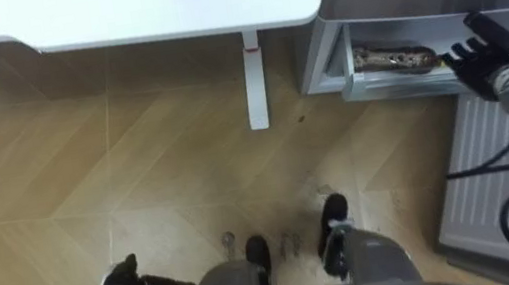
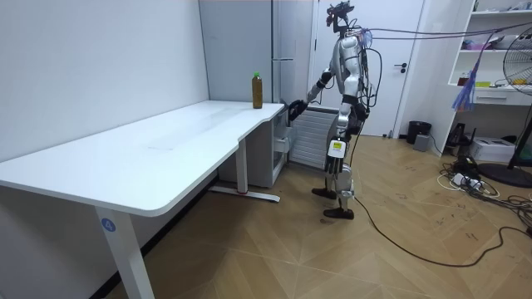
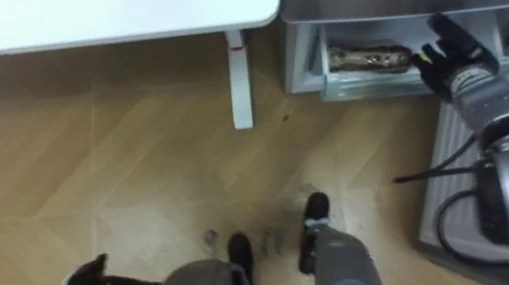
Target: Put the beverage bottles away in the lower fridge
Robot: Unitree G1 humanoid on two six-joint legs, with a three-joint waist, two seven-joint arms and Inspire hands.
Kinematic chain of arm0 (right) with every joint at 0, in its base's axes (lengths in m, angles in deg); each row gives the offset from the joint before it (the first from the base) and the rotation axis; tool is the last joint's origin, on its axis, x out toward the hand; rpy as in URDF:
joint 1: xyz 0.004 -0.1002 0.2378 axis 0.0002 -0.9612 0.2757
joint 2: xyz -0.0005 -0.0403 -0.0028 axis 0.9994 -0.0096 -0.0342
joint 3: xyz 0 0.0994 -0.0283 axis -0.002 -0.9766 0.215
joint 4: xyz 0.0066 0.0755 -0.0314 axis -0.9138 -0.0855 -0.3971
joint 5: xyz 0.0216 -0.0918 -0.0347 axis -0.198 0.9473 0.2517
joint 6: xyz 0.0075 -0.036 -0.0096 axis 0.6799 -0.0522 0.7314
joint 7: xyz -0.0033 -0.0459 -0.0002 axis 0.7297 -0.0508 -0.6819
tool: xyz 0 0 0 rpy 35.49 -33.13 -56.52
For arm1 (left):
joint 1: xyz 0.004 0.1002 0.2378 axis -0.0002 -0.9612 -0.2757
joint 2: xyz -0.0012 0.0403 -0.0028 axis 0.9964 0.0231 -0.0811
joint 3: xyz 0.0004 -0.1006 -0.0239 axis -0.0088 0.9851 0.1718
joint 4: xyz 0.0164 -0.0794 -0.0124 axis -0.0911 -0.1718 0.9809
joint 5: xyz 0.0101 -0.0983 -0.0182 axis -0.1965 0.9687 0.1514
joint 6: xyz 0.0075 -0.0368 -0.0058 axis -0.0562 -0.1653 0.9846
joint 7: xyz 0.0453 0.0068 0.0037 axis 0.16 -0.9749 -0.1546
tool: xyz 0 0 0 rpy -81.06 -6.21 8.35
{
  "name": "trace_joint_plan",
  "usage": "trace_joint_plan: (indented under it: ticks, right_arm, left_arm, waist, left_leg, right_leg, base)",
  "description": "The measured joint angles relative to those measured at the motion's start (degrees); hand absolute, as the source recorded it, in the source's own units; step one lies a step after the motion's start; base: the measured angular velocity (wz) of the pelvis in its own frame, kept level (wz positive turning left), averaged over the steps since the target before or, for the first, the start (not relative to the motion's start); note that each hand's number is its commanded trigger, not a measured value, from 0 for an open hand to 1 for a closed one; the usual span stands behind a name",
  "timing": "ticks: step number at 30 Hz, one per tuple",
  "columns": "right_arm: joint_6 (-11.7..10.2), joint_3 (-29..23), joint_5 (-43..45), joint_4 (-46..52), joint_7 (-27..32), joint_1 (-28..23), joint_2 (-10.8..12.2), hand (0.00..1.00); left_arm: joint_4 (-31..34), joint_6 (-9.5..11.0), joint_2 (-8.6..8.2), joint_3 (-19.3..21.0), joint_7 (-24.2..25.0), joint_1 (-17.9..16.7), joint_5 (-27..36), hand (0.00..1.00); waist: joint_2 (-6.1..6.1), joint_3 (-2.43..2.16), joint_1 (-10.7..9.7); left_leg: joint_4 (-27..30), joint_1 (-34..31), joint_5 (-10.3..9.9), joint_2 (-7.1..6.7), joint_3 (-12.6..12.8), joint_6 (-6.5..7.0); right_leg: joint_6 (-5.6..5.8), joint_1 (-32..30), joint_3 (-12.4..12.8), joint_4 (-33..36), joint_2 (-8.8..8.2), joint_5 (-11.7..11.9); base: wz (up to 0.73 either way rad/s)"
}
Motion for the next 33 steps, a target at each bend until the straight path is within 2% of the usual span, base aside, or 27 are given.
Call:
trace_joint_plan:
  ticks: [2,6,8,12,14,18,20,21,23,25,30,33]
  right_arm:
    - [0.0,0.0,2.1,1.1,-1.9,-2.3,-0.3,0.00]
    - [-0.1,0.1,7.8,4.7,-5.0,-7.0,-0.3,0.00]
    - [-0.1,0.2,13.0,9.1,-7.1,-13.5,0.1,0.00]
    - [-0.1,0.2,17.4,13.1,-9.4,-20.4,1.2,0.00]
    - [-0.2,0.2,19.2,13.0,-10.9,-23.0,1.9,0.00]
    - [-0.3,1.1,22.8,13.0,-13.2,-28.6,5.3,0.00]
    - [-0.4,2.4,22.9,12.9,-14.1,-31.9,6.7,0.00]
    - [-0.4,2.4,22.9,12.8,-14.2,-32.6,7.1,0.00]
    - [-0.9,2.3,22.9,10.9,-14.2,-34.1,9.2,0.00]
    - [-1.2,2.4,22.9,9.7,-14.0,-35.2,10.6,0.00]
    - [-1.5,2.4,22.7,6.1,-12.1,-35.5,13.8,0.00]
    - [-2.8,2.3,22.7,5.3,-11.7,-35.8,14.7,0.00]
  left_arm:
    - [0.7,0.0,0.00,1.2,0.0,-0.7,0.0,0.00]
    - [0.8,0.0,0.00,2.6,0.2,-1.7,-0.2,0.00]
    - [2.1,0.2,-0.05,4.3,0.1,-3.1,-1.3,0.00]
    - [2.6,1.4,0.16,5.2,-0.3,-5.5,-1.2,0.00]
    - [2.5,1.5,0.16,5.4,-0.4,-5.9,-1.2,0.00]
    - [2.1,1.8,0.04,6.5,-1.2,-7.8,-1.1,0.00]
    - [2.2,2.0,-0.87,6.6,-1.6,-7.8,-1.1,0.00]
    - [2.2,2.2,-1.22,7.0,-1.6,-7.8,-1.1,0.00]
    - [2.1,2.6,-2.21,8.1,-1.6,-8.0,-1.1,0.00]
    - [2.1,2.9,-2.49,8.1,-1.7,-8.0,-1.1,0.00]
    - [2.2,4.1,-3.04,8.8,-3.4,-8.0,-1.1,0.00]
    - [2.2,4.7,-3.95,9.1,-4.5,-7.9,-1.1,0.00]
  waist:
    - [-0.40,-0.32,-0.5]
    - [-0.73,-0.52,-1.3]
    - [-1.14,-0.71,-1.2]
    - [-1.56,-0.73,-1.6]
    - [-1.65,-0.65,-1.9]
    - [-1.61,-0.66,-1.9]
    - [-1.21,-0.55,-2.0]
    - [-1.05,-0.52,-1.9]
    - [-0.40,-0.18,-1.9]
    - [-0.02,-0.11,-1.8]
    - [0.25,-0.18,-2.0]
    - [0.21,-0.20,-2.4]
  left_leg:
    - [-0.6,2.1,-0.2,0.40,0.0,-0.18]
    - [-2.3,5.9,-0.4,0.90,0.1,-0.41]
    - [-3.3,8.4,-0.6,1.28,0.1,-0.69]
    - [-3.7,10.8,-1.2,1.82,0.0,-1.09]
    - [-3.7,12.2,-1.8,2.21,0.1,-1.27]
    - [-3.7,14.7,-3.0,3.03,0.1,-1.74]
    - [-4.1,15.5,-3.1,3.16,0.0,-1.76]
    - [-4.2,15.6,-3.1,3.18,0.0,-1.73]
    - [-4.3,16.7,-3.3,3.24,0.0,-1.71]
    - [-4.5,17.4,-3.8,3.43,0.2,-1.69]
    - [-4.4,18.5,-4.4,3.88,0.6,-1.84]
    - [-4.4,19.0,-4.4,3.90,0.8,-1.83]
  right_leg:
    - [0.10,2.5,-0.2,-1.1,0.47,-0.1]
    - [0.21,5.9,0.0,-1.9,1.29,-0.4]
    - [0.34,8.0,0.1,-1.9,1.71,-1.3]
    - [0.35,10.2,0.1,-1.9,2.29,-2.2]
    - [0.36,11.6,0.2,-2.0,2.76,-2.6]
    - [0.35,14.3,1.4,-2.9,4.11,-3.3]
    - [0.46,14.9,1.4,-2.9,4.22,-3.6]
    - [0.51,15.0,1.3,-2.9,4.23,-3.7]
    - [0.67,15.9,1.5,-2.9,4.40,-4.0]
    - [0.84,16.6,1.7,-2.9,4.61,-4.4]
    - [0.91,17.5,2.4,-3.2,5.32,-4.8]
    - [0.99,17.8,3.0,-3.3,5.44,-4.8]
  base:
    - [0.05]
    - [-0.04]
    - [0.00]
    - [-0.01]
    - [-0.05]
    - [-0.05]
    - [0.00]
    - [0.00]
    - [0.00]
    - [-0.02]
    - [-0.04]
    - [-0.05]
